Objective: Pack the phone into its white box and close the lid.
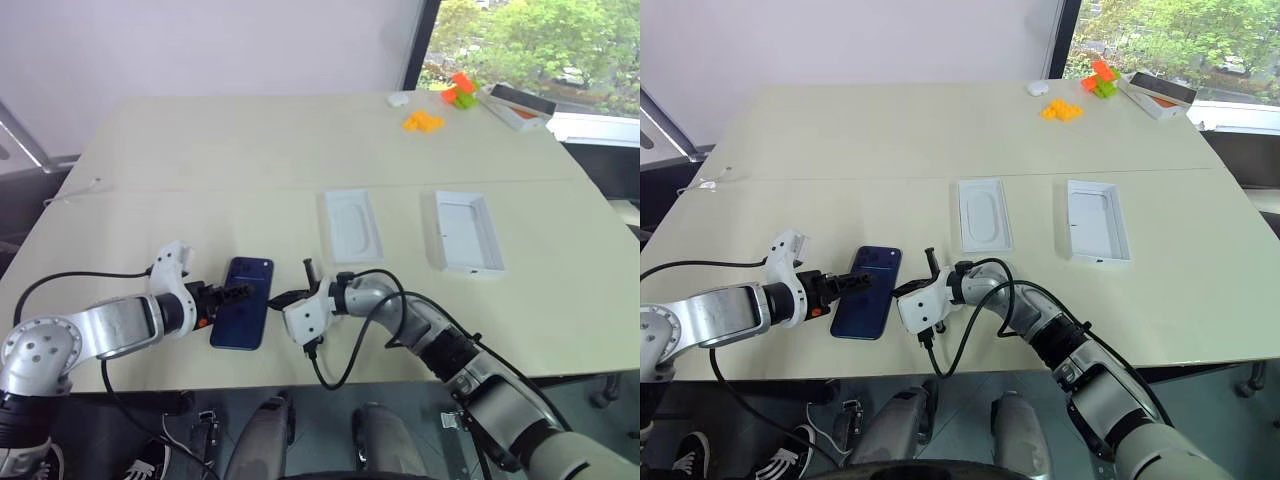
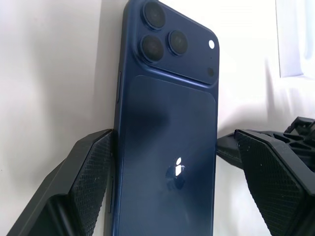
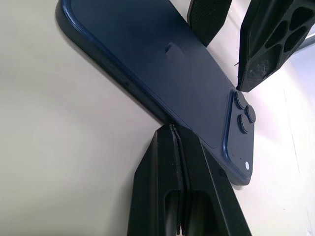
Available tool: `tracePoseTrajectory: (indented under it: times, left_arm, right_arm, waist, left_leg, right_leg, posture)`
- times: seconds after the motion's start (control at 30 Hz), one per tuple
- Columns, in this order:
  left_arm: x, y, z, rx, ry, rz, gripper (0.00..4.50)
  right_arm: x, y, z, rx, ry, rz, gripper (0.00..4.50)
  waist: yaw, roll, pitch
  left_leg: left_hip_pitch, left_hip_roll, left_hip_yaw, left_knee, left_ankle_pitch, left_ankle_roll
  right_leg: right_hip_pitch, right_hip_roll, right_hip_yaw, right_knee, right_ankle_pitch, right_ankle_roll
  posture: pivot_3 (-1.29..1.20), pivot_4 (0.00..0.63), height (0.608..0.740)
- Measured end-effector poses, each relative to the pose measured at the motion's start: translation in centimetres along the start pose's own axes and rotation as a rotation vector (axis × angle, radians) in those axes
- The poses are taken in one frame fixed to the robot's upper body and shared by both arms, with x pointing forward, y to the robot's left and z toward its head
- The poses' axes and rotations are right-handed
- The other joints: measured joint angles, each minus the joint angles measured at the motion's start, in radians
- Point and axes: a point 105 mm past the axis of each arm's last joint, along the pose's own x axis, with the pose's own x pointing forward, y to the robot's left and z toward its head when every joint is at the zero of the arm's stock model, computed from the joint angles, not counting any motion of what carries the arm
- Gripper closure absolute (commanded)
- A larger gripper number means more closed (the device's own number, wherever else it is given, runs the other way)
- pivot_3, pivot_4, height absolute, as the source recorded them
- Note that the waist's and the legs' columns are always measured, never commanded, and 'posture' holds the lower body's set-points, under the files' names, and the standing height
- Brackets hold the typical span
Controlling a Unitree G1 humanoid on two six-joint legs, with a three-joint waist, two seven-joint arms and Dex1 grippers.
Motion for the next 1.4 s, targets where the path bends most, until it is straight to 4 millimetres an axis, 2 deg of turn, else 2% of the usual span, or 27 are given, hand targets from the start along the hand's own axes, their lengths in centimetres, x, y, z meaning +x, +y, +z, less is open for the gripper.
tracePoseTrajectory:
  times: [1.07,1.27,1.4]
  left_arm:
    - [-0.01,0.08,-0.05,-0.06,-0.036,0.003,0.39]
    - [-0.15,-0.29,0.12,0.056,0.003,0.095,0.39]
    - [0.03,-0.41,0.06,0.047,-0.003,0.103,0.39]
  right_arm:
    - [0.38,-0.06,0.17,-0.046,-0.003,-0.008,4.46]
    - [0.35,-0.18,0.32,-0.069,-0.014,-0.002,4.46]
    - [0.35,-0.18,0.36,-0.068,-0.016,-0.001,4.46]
  waist:
    - [-0.004,0.003,-0.003]
    - [-0.006,0.001,-0.003]
    - [0.0,0.001,-0.003]
  left_leg:
    - [-0.003,0.001,0.001,-0.001,0.0,0.001]
    - [-0.005,0.001,0.001,-0.002,-0.001,0.001]
    - [-0.004,0.001,0.001,-0.004,-0.001,0.001]
  right_leg:
    - [-0.003,-0.002,-0.001,-0.005,0.0,-0.001]
    - [-0.004,-0.004,-0.002,-0.007,0.0,-0.002]
    - [-0.006,-0.003,-0.003,-0.006,0.0,-0.001]
  posture:
    - [0.0,0.15,0.74]
    - [0.0,0.15,0.74]
    - [0.0,0.15,0.74]
